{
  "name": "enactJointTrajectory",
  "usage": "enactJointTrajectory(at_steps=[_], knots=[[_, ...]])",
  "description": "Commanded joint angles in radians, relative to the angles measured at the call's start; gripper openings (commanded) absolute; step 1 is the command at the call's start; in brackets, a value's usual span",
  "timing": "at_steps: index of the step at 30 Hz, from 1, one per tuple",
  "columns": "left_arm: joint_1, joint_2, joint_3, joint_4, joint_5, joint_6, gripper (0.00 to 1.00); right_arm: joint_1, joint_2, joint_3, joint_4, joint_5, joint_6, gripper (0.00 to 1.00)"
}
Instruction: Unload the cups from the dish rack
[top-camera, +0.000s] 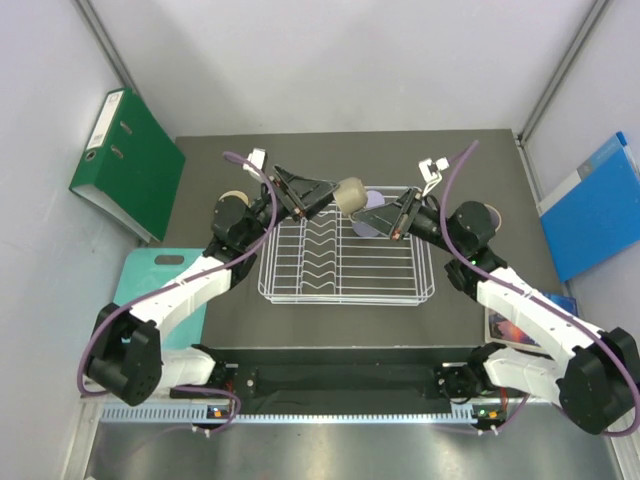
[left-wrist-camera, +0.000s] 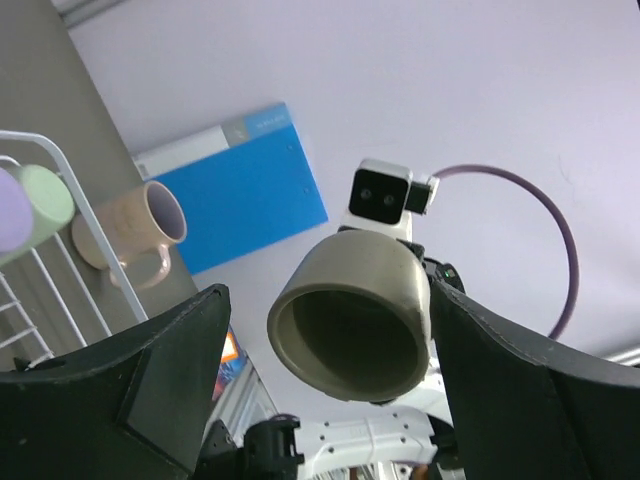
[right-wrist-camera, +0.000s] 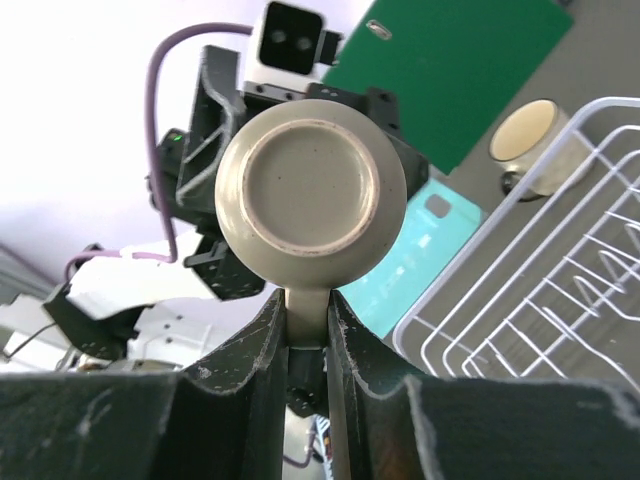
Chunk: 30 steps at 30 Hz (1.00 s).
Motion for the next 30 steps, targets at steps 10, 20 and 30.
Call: enactJointTrajectory(at_steps=[10, 20, 30], knots=[[-0.063, -0.028, 0.017, 0.14, 0.077, -0.026, 0.82, -0.01, 0.012, 0.037, 0.134, -0.07, 0.0, 0.0], [-0.068, -0.163, 0.057, -0.265, -0.052, 0.202, 0.98, -0.028, -0.035, 0.099, -0.027, -0.034, -0.114, 0.0], [-0.068, -0.174, 0.045, -0.212, -0.028, 0.155, 0.99, -0.053, 0.001, 0.07, -0.006, -0.043, -0.128, 0.0]])
